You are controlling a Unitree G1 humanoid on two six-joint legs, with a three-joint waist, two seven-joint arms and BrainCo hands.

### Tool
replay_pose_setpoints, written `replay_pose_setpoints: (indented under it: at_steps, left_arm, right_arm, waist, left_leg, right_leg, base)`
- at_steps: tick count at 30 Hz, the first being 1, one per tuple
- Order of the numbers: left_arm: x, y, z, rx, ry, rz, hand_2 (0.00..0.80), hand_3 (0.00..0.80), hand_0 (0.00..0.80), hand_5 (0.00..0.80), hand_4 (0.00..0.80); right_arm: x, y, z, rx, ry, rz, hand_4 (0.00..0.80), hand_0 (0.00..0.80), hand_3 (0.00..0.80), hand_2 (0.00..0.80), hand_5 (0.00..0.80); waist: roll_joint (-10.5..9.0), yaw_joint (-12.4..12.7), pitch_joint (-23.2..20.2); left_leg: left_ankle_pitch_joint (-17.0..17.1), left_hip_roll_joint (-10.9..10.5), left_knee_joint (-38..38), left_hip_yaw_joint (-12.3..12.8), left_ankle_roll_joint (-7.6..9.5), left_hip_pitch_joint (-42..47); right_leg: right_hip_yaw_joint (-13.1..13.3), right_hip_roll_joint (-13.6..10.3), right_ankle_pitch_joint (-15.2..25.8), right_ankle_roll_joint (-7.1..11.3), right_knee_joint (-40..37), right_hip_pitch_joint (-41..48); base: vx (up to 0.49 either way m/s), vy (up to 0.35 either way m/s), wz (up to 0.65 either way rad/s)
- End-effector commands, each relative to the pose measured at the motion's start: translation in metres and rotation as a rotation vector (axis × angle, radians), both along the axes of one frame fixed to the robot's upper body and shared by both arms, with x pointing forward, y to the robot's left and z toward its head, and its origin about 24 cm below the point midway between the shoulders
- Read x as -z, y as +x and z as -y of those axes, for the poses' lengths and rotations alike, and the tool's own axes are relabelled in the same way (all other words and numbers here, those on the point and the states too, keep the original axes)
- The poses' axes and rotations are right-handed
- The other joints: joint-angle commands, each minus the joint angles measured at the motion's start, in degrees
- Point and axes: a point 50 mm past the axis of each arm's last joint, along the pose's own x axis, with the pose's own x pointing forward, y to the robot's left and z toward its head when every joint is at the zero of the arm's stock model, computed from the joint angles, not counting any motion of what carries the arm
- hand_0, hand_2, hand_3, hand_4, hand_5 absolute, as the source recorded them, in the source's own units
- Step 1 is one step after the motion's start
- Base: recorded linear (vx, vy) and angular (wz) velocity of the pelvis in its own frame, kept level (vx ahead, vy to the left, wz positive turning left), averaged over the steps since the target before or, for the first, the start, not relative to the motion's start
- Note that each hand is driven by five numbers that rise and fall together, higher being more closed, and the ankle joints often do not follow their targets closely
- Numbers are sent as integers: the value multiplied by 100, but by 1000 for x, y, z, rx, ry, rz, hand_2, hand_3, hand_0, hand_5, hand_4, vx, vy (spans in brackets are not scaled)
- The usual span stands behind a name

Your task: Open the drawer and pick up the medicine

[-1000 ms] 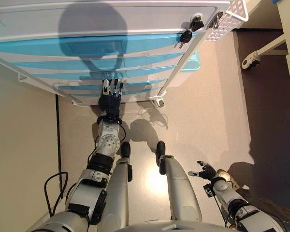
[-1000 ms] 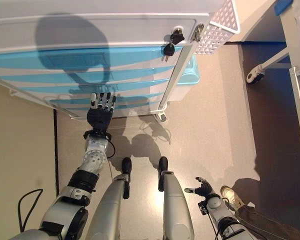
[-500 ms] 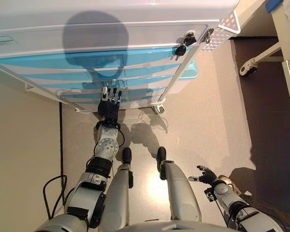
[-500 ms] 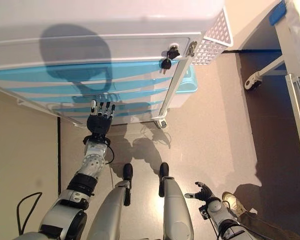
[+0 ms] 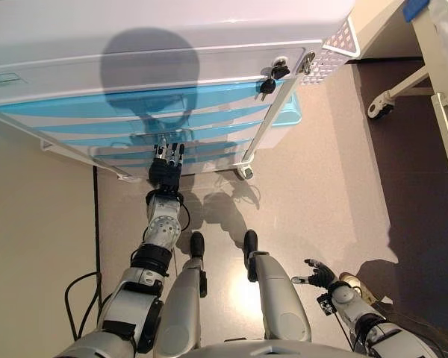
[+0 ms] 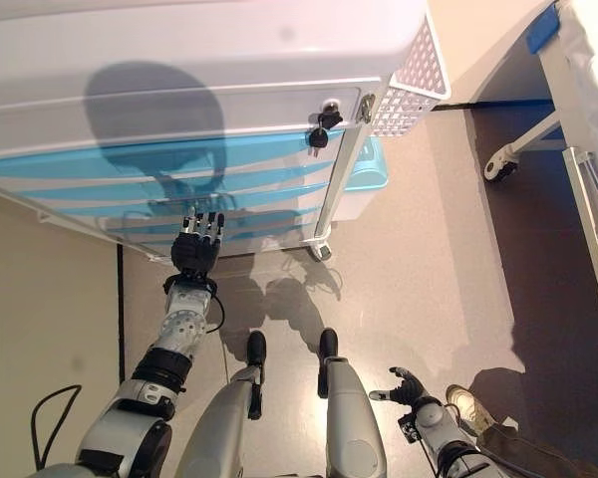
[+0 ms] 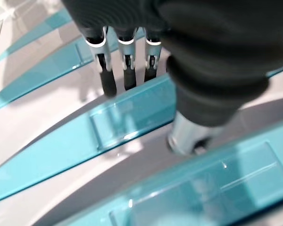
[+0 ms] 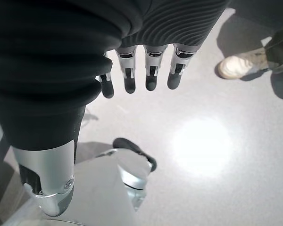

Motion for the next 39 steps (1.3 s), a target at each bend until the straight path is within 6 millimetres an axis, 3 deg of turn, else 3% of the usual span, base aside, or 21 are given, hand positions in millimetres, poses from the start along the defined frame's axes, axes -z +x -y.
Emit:
replay_pose_setpoints:
  at_steps: [1, 22, 29, 39]
  left_arm:
    - [-133, 18, -3, -40, 107, 565, 800, 800, 800, 800, 800]
    - [-118, 10, -11, -75, 87, 523, 800, 800, 800, 800, 800]
    - [-92, -11, -23, -98, 70, 499, 800, 800, 800, 800, 800]
    - [-54, -29, -41, -158, 44, 391, 800, 800, 800, 800, 800]
  right_arm:
    - [10, -30, 15, -22, -63, -94, 0, 0, 0, 0, 0]
    - [7, -20, 11, -45, -77, -69, 0, 0, 0, 0, 0]
    - [3, -9, 5, -68, -64, -38, 0, 0, 0, 0, 0]
    - [3, -9, 3, -85, -74, -38, 0, 0, 0, 0, 0]
  waist:
    - [169, 33, -509]
    - [142, 101, -446]
    - [83, 312, -295]
    - [60, 522, -330]
  left_leg:
    - [-434, -287, 350, -46, 134, -196]
    - [-509, -217, 554, -142, 119, -127]
    - [-610, -224, 919, -312, 59, -123]
    - [-599, -239, 1069, -651, -34, -62]
  right_leg:
    - [-27, -96, 599, 302, -397, 3]
    - [-98, -54, 406, 255, -92, 105]
    - [-250, -54, 200, 146, 161, 281]
    - [-524, -64, -5, -1, 327, 521]
  base:
    - [0, 0, 0]
    - [0, -8, 0]
    - [-24, -65, 10]
    - [-23, -71, 19]
